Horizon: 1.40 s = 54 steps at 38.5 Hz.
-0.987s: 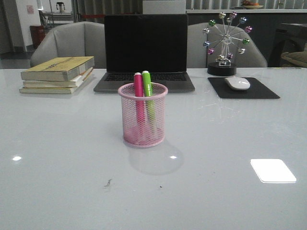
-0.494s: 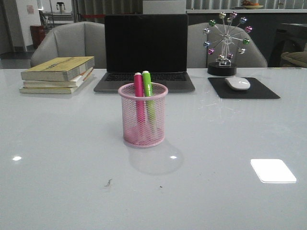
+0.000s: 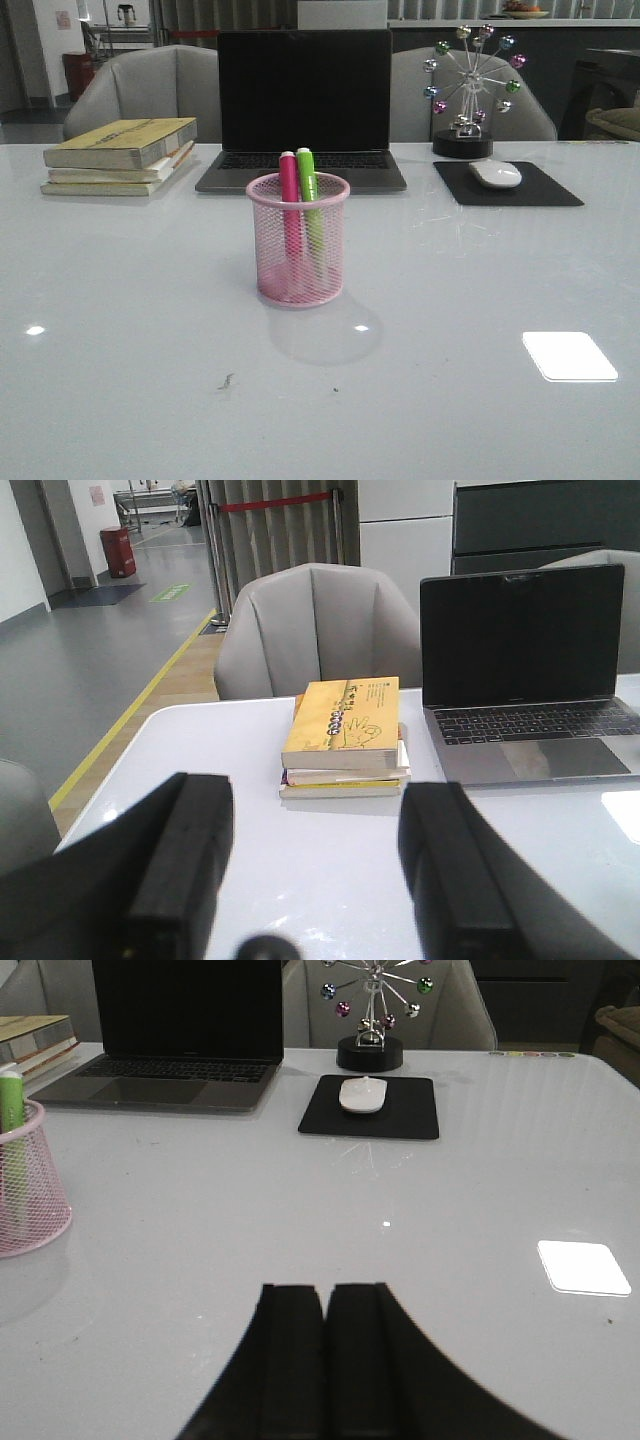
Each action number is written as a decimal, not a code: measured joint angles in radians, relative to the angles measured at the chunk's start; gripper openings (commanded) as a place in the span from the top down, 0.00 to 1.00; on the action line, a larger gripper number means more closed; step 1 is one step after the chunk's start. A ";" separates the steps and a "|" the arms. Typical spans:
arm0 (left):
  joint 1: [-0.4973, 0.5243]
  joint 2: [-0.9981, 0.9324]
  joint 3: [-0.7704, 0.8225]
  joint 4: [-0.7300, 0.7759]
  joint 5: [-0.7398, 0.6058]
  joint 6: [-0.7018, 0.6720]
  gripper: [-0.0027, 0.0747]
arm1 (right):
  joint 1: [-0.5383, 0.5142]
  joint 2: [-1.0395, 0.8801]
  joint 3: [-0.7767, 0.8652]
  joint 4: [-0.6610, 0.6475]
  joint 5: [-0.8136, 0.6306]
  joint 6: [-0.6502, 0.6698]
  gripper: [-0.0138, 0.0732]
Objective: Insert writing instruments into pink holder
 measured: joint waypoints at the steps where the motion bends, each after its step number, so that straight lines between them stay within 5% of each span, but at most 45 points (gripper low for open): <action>1: 0.000 0.000 0.000 0.000 0.000 0.000 0.40 | 0.000 0.000 0.000 0.000 0.000 0.000 0.77; 9: 0.000 0.000 0.000 0.000 0.000 0.000 0.41 | 0.000 0.000 0.000 0.000 0.000 0.000 0.77; 17: 0.000 0.000 0.000 0.000 0.003 0.000 0.85 | 0.000 0.000 0.000 0.000 0.000 0.000 0.77; 22: 0.000 -0.021 0.000 0.058 0.007 -0.039 0.84 | 0.000 0.000 0.000 0.000 0.000 0.000 0.77; 31: 0.000 -0.180 0.146 0.364 -0.072 -0.400 0.84 | 0.000 0.000 0.000 0.000 0.000 0.000 0.77; 45: 0.000 -0.558 0.528 0.389 -0.211 -0.428 0.84 | 0.000 0.000 0.000 0.000 0.000 0.000 0.77; 54: 0.000 -0.576 0.542 0.391 -0.139 -0.428 0.84 | 0.000 0.000 0.000 0.000 0.000 0.000 0.77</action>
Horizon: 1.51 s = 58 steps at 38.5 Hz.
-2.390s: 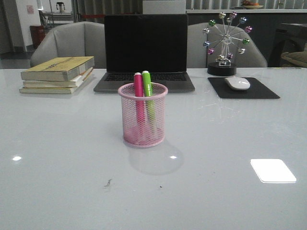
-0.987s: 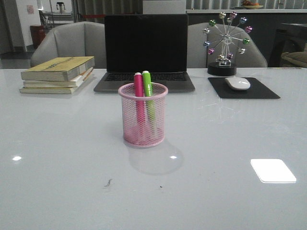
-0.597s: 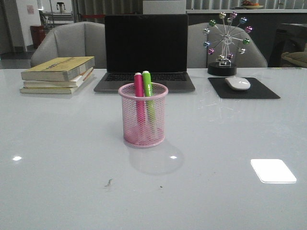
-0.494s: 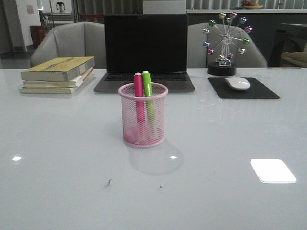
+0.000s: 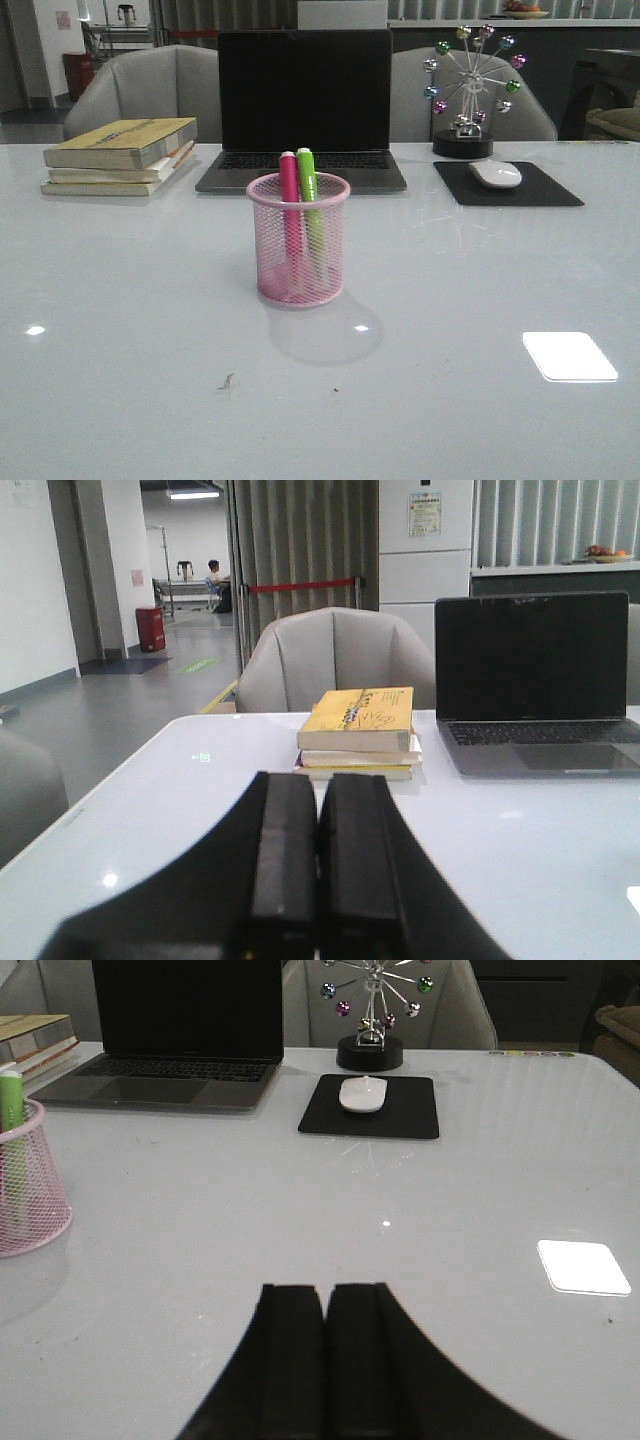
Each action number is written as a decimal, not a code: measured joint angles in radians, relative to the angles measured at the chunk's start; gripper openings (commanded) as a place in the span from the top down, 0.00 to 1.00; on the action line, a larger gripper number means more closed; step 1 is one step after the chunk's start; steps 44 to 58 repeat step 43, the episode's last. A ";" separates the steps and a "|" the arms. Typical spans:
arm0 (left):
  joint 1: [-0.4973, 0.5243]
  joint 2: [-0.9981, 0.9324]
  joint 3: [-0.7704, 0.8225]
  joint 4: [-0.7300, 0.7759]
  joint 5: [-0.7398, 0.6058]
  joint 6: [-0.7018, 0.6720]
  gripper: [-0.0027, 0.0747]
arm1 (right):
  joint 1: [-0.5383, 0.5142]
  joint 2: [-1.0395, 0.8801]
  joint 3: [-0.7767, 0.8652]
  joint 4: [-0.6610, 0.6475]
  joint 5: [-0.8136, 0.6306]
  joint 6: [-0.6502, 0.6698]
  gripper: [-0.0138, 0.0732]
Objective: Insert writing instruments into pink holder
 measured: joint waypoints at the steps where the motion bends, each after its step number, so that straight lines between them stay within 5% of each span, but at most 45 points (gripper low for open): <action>1: 0.000 0.000 0.000 0.000 0.005 0.000 0.84 | 0.000 0.000 0.000 0.000 0.000 0.000 0.77; 58: 0.000 0.000 0.000 -0.008 0.048 0.000 0.84 | 0.000 0.000 0.000 0.000 0.000 0.000 0.77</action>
